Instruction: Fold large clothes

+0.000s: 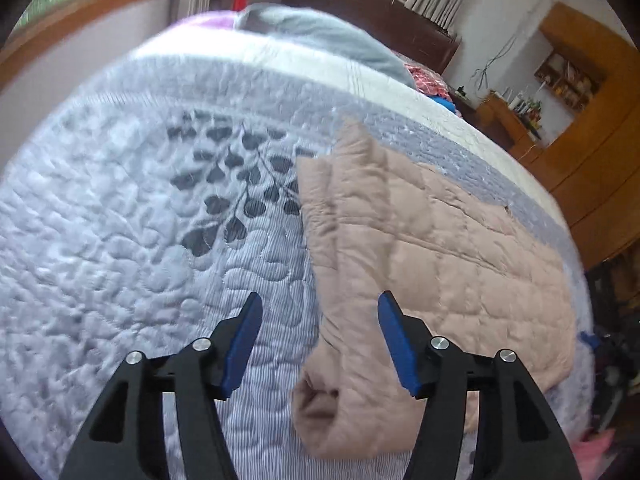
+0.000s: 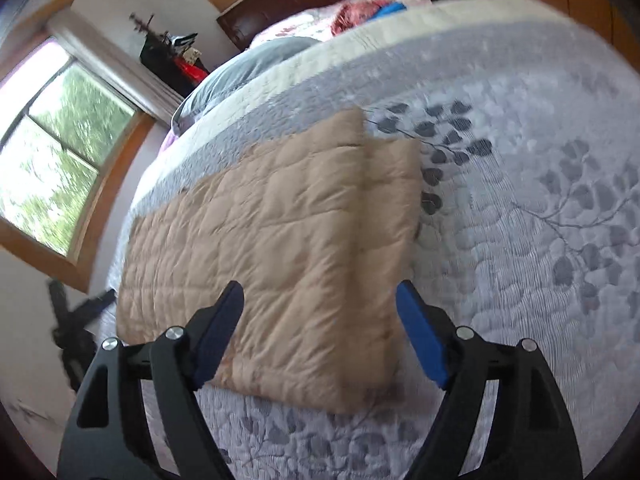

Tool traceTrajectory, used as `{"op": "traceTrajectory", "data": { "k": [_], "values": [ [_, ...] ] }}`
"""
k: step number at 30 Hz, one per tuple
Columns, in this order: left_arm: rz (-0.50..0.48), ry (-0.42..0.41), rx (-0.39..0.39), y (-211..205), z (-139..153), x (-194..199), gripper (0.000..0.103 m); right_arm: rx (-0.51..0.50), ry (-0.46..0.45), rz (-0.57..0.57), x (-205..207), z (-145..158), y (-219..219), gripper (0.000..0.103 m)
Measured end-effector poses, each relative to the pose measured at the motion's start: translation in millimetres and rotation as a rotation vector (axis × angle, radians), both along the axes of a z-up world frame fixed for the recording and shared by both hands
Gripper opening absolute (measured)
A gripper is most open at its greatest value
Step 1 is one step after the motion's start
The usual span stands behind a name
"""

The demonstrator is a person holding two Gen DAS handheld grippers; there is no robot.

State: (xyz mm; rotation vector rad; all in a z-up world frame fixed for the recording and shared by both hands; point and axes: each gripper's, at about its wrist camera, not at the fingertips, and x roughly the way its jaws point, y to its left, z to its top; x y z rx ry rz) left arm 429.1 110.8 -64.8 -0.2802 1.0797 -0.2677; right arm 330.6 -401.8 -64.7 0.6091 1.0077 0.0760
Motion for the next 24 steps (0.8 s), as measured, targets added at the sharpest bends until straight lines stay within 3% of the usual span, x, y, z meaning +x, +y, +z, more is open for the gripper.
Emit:
{"op": "traceTrajectory", "data": {
  "k": [5, 10, 15, 18, 20, 21, 22, 24],
  "values": [
    [-0.051, 0.052, -0.166, 3.2, -30.9, 19.4, 0.063, 0.096, 0.048, 0.019, 23.8, -31.7, -18.3, 0.086],
    [-0.063, 0.072, -0.239, -3.0, -48.2, 36.9, 0.068, 0.160, 0.073, 0.030, 35.8, -55.4, -27.3, 0.090],
    [-0.106, 0.072, -0.266, -21.0, -51.6, 52.5, 0.072, 0.160, 0.037, 0.052, 44.0, -53.2, -21.1, 0.092],
    [-0.139, 0.094, -0.306, -30.8, -53.1, 59.2, 0.073, 0.166, 0.041, 0.067, 51.7, -55.6, -10.7, 0.082],
    [-0.134, 0.109, -0.317, -36.4, -55.5, 63.7, 0.072, 0.150, 0.040, 0.074, 55.5, -54.3, -5.9, 0.063],
    [-0.130, 0.105, -0.308, -39.3, -55.0, 64.0, 0.064, 0.157, 0.039, 0.079, 58.8, -54.5, -3.4, 0.058],
    [-0.129, 0.105, -0.306, -41.5, -54.3, 63.2, 0.057, 0.179, 0.035, 0.084, 59.3, -54.0, -1.6, 0.047],
    [-0.109, 0.136, -0.361, -43.5, -56.1, 62.2, 0.038, 0.213, 0.018, 0.092, 56.4, -48.9, -1.2, 0.029]
  ]
}}
